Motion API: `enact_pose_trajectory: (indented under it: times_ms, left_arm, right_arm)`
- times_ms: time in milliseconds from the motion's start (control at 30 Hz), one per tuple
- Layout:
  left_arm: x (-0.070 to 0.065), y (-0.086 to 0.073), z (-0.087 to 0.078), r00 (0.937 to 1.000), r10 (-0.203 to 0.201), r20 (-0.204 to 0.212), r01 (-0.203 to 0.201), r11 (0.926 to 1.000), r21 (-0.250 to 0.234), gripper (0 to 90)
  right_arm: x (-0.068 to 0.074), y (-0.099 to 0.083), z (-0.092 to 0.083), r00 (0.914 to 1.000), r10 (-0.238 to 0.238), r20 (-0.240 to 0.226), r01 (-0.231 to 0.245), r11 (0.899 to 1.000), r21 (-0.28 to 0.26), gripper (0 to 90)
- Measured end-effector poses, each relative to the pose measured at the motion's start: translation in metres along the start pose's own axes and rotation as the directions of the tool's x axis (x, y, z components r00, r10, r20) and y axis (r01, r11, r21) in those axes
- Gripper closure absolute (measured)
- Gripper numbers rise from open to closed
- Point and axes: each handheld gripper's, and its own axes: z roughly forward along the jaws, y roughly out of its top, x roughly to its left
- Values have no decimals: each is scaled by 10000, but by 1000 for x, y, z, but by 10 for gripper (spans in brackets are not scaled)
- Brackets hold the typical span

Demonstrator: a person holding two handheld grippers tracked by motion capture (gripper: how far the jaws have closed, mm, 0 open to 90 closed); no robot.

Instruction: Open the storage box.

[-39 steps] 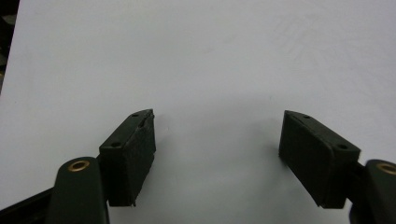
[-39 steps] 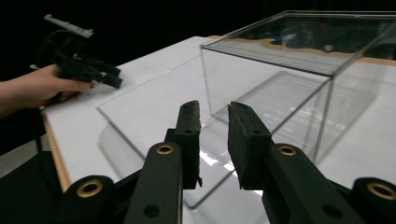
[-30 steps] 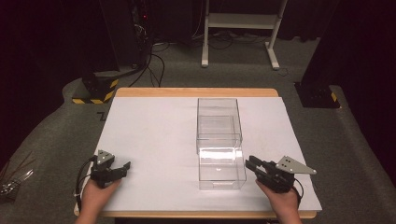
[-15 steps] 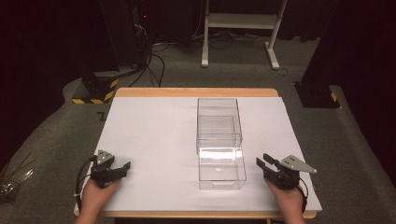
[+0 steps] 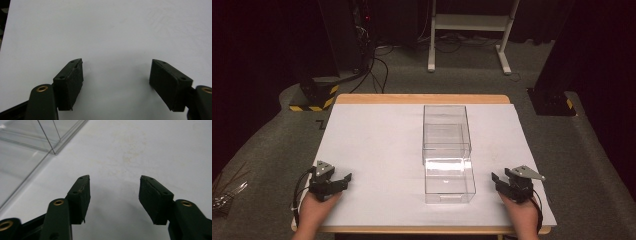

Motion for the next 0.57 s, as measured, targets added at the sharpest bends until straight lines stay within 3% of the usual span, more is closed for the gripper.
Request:
enact_pose_trajectory:
  times_ms: [100, 200, 567]
  left_arm:
    - [0, 0, 0, 10000, -2, -2, 2, 10000, -1, 274]
    - [0, 0, 0, 10000, -1, -4, 1, 10000, -2, 274]
    - [0, 0, 0, 10000, 7, -19, -7, 10000, -6, 274]
  right_arm:
    - [0, 3, 9, 9999, -8, -103, 18, 9955, 949, 313]
    - [3, 3, 10, 9997, -250, 81, 241, 9950, 973, 320]
    - [2, 2, 10, 9996, -268, 122, 256, 9955, 911, 312]
